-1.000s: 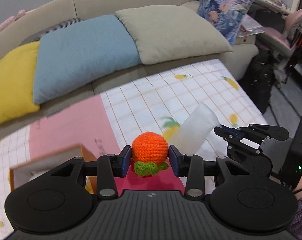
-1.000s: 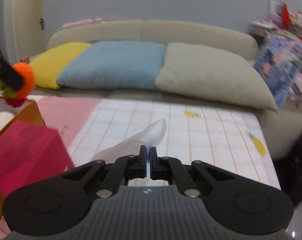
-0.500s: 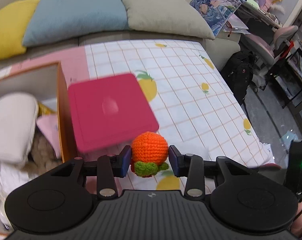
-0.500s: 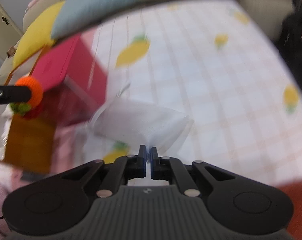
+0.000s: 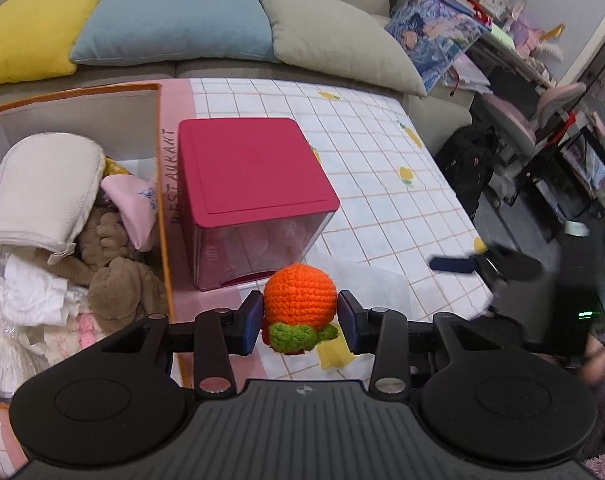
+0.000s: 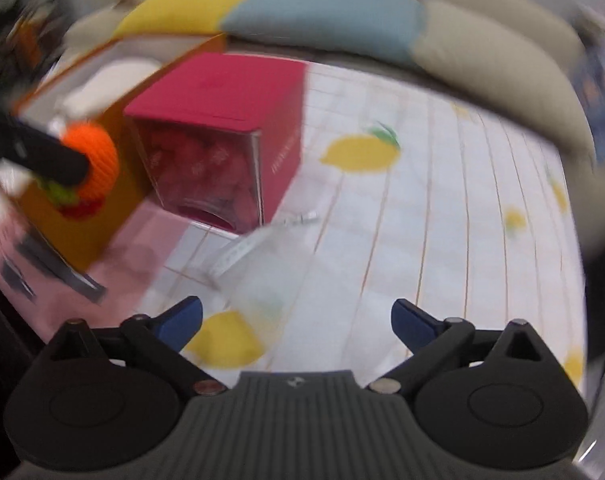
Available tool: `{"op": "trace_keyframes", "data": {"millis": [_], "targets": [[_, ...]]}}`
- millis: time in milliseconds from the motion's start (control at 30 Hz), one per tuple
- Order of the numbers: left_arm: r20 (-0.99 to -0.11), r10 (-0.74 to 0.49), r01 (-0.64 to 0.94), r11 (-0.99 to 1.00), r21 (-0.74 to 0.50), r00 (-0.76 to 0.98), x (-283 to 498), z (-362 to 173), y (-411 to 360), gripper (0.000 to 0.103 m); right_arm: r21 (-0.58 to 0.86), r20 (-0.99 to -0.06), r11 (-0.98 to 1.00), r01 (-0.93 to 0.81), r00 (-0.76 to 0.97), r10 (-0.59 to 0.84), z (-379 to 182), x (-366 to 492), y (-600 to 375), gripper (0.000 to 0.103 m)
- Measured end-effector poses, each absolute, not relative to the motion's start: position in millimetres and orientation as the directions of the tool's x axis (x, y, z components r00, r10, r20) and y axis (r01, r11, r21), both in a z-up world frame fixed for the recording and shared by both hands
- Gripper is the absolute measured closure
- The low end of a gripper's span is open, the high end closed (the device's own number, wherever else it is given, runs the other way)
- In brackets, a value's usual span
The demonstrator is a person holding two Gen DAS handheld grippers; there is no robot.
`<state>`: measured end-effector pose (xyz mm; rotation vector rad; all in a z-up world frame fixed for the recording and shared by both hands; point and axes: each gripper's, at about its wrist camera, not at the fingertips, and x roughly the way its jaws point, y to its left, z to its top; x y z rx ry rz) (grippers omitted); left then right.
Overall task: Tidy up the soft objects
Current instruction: 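Carry the fruit and mesh bag into the orange box, open both tools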
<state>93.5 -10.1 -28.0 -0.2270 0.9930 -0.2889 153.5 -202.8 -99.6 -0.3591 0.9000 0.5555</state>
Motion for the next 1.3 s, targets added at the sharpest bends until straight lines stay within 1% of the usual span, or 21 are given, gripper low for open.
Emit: {"op": "trace_keyframes", "data": {"millis": [67, 133, 233, 300, 333, 367, 400, 433, 467, 500, 533, 567, 600, 633, 667, 800, 933, 1067, 1200, 1300], "targets": [[-0.779, -0.343, 0.126, 0.937, -0.327, 0.525, 91, -26, -4, 0.057, -0.14, -0.823, 0.721, -0.679, 0.484, 0.296, -113, 165, -194, 0.003], [-0.773, -0.341, 0.111, 0.935, -0.336, 0.536, 88, -25, 2, 0.057, -0.159, -0.855, 0.66, -0.735, 0.436, 0.28, -127, 176, -190, 0.003], [-0.765, -0.334, 0.088, 0.935, -0.344, 0.55, 84, -23, 10, 0.057, -0.114, -0.898, 0.629, -0.769, 0.351, 0.266, -146, 191, -191, 0.003], [-0.765, -0.33, 0.076, 0.935, -0.348, 0.554, 82, -24, 15, 0.057, -0.074, -0.913, 0.654, -0.753, 0.314, 0.259, -154, 197, -196, 0.003], [-0.766, -0.327, 0.072, 0.935, -0.348, 0.553, 81, -24, 16, 0.057, -0.044, -0.921, 0.675, -0.737, 0.292, 0.258, -159, 200, -198, 0.004], [-0.768, -0.325, 0.067, 0.935, -0.348, 0.552, 81, -25, 17, 0.057, -0.002, -0.923, 0.698, -0.716, 0.27, 0.274, -161, 204, -203, 0.008], [-0.769, -0.324, 0.064, 0.935, -0.349, 0.551, 81, -26, 18, 0.057, 0.038, -0.918, 0.723, -0.69, 0.262, 0.299, -162, 206, -207, 0.013], [-0.769, -0.325, 0.061, 0.934, -0.351, 0.55, 81, -27, 18, 0.057, 0.038, -0.91, 0.741, -0.671, 0.283, 0.303, -161, 207, -210, 0.018], [-0.768, -0.326, 0.059, 0.933, -0.354, 0.55, 81, -28, 18, 0.057, 0.023, -0.906, 0.75, -0.661, 0.303, 0.295, -159, 206, -211, 0.031], [-0.768, -0.329, 0.058, 0.932, -0.358, 0.55, 82, -28, 18, 0.057, 0.026, -0.903, 0.756, -0.654, 0.309, 0.299, -156, 206, -211, 0.048], [-0.767, -0.333, 0.058, 0.93, -0.363, 0.549, 82, -29, 18, 0.057, 0.025, -0.901, 0.764, -0.644, 0.317, 0.297, -153, 206, -212, 0.057], [-0.766, -0.337, 0.057, 0.928, -0.367, 0.548, 82, -29, 18, 0.057, 0.023, -0.9, 0.773, -0.634, 0.324, 0.292, -152, 206, -212, 0.075], [-0.763, -0.341, 0.057, 0.926, -0.372, 0.549, 82, -30, 19, 0.057, 0.024, -0.901, 0.782, -0.622, 0.326, 0.287, -151, 207, -210, 0.087], [-0.761, -0.344, 0.058, 0.925, -0.376, 0.55, 81, -30, 19, 0.057, 0.028, -0.902, 0.792, -0.61, 0.326, 0.284, -151, 206, -210, 0.091], [-0.758, -0.347, 0.058, 0.923, -0.38, 0.552, 80, -30, 20, 0.057, 0.034, -0.903, 0.799, -0.6, 0.324, 0.283, -150, 206, -209, 0.1], [-0.747, -0.348, 0.048, 0.919, -0.392, 0.566, 77, -29, 26, 0.057, 0.041, -0.902, 0.821, -0.569, 0.332, 0.276, -140, 191, -203, 0.102], [-0.728, -0.341, 0.018, 0.911, -0.413, 0.595, 72, -26, 37, 0.057, 0.074, -0.874, 0.861, -0.503, 0.384, 0.299, -107, 169, -203, 0.102], [-0.702, -0.334, -0.001, 0.903, -0.43, 0.629, 69, -21, 52, 0.057, 0.142, -0.81, 0.891, -0.43, 0.467, 0.354, -61, 148, -202, 0.102], [-0.681, -0.3, -0.034, 0.902, -0.431, 0.668, 68, -15, 70, 0.057, 0.238, -0.729, 0.866, -0.439, 0.509, 0.459, -18, 135, -187, 0.102], [-0.687, -0.244, -0.082, 0.911, -0.404, 0.685, 68, -13, 85, 0.057, 0.3, -0.689, 0.834, -0.464, 0.499, 0.525, -2, 139, -161, 0.102]]}}
